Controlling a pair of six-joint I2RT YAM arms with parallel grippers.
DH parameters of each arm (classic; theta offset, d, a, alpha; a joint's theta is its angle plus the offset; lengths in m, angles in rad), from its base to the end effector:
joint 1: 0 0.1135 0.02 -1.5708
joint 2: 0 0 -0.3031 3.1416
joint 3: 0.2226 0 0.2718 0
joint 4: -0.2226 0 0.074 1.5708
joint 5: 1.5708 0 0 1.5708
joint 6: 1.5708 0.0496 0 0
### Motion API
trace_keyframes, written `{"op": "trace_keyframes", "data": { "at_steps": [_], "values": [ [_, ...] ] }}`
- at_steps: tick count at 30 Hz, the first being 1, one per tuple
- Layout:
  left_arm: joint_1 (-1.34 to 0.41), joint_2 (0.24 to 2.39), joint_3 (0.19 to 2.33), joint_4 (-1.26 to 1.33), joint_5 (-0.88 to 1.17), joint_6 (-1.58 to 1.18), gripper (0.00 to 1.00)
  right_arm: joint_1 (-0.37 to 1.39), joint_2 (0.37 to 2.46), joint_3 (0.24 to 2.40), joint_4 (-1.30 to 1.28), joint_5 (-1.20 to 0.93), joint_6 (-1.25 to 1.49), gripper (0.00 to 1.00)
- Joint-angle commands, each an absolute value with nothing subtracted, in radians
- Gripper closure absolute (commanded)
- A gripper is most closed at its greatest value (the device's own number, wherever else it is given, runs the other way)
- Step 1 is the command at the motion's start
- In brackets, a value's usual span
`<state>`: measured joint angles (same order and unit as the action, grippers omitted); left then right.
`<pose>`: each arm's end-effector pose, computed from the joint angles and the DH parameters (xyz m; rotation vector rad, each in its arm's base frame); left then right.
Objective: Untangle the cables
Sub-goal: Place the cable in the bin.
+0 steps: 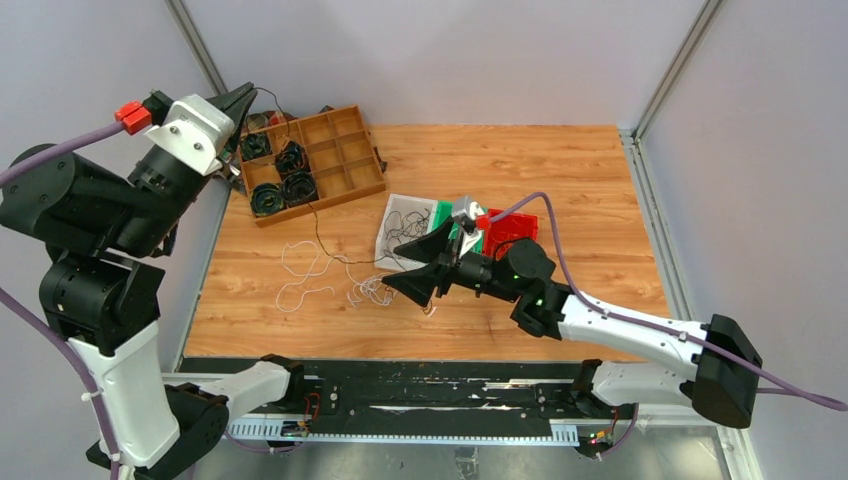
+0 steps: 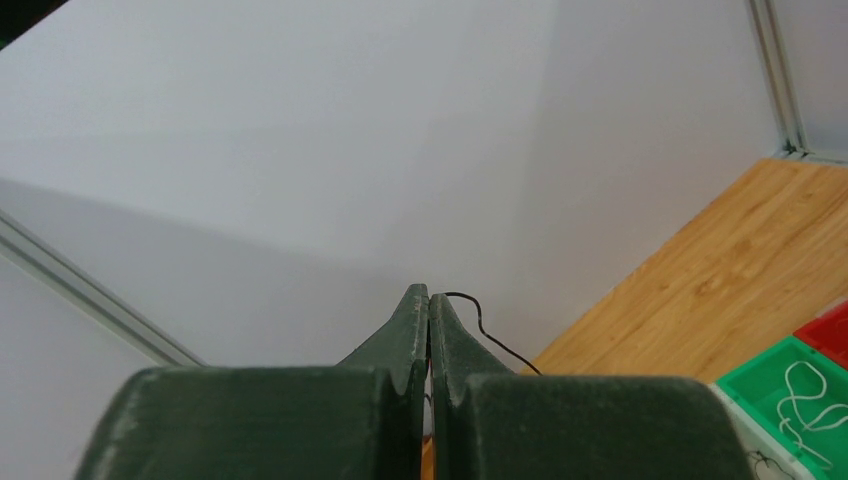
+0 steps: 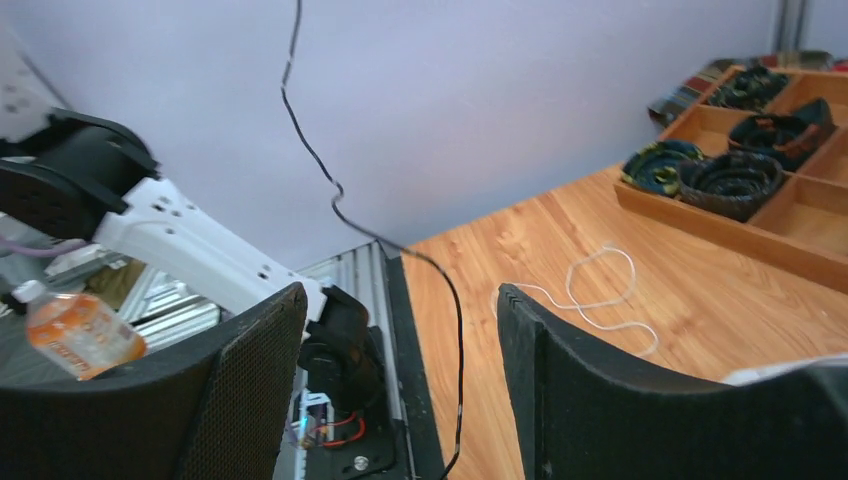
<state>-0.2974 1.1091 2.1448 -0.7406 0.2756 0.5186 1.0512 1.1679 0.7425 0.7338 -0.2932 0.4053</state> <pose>0.0773 -0.0378 0.6789 0.7193 1.0674 0.0140 0.1281 0.2529 0.3745 -0.7066 1.2277 1.4173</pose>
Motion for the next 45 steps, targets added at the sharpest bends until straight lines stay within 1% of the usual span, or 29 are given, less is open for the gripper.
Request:
{"op": "trace_keyframes", "data": {
  "at_steps": [1, 6, 12, 17, 21, 26, 29, 35, 39, 45],
  "values": [
    [-0.302, 1.101, 2.128, -0.710, 0.241, 0.541, 1.00, 1.030, 1.105, 0.805, 0.716, -0.406, 0.446, 0.30],
    [-0.302, 1.106, 2.136, -0.709, 0.235, 0.549, 1.00, 1.029, 1.073, 0.831, 0.708, -0.470, 0.444, 0.28],
    [-0.302, 1.112, 2.162, -0.710, 0.248, 0.543, 1.00, 1.029, 1.049, 0.810, 0.683, -0.444, 0.423, 0.28],
    [-0.302, 1.114, 2.159, -0.710, 0.249, 0.543, 1.00, 1.028, 1.047, 0.821, 0.590, -0.368, 0.358, 0.30],
    [-0.302, 1.115, 2.152, -0.710, 0.253, 0.541, 1.00, 1.025, 1.054, 0.827, 0.503, -0.243, 0.310, 0.31],
    [-0.302, 1.123, 2.155, -0.709, 0.288, 0.504, 1.00, 1.002, 1.105, 0.839, 0.479, -0.129, 0.280, 0.32],
    [-0.302, 1.125, 2.157, -0.710, 0.340, 0.465, 1.00, 0.996, 1.163, 0.872, 0.470, -0.141, 0.265, 0.33],
    [-0.301, 1.121, 2.165, -0.698, 0.509, 0.361, 1.00, 0.996, 1.293, 0.933, 0.500, -0.270, 0.315, 0.37],
    [-0.302, 1.121, 2.176, -0.680, 0.546, 0.302, 1.00, 0.996, 1.335, 0.941, 0.544, -0.305, 0.368, 0.40],
    [-0.302, 1.120, 2.172, -0.679, 0.559, 0.282, 1.00, 0.996, 1.350, 0.941, 0.556, -0.299, 0.374, 0.42]
  ]
}}
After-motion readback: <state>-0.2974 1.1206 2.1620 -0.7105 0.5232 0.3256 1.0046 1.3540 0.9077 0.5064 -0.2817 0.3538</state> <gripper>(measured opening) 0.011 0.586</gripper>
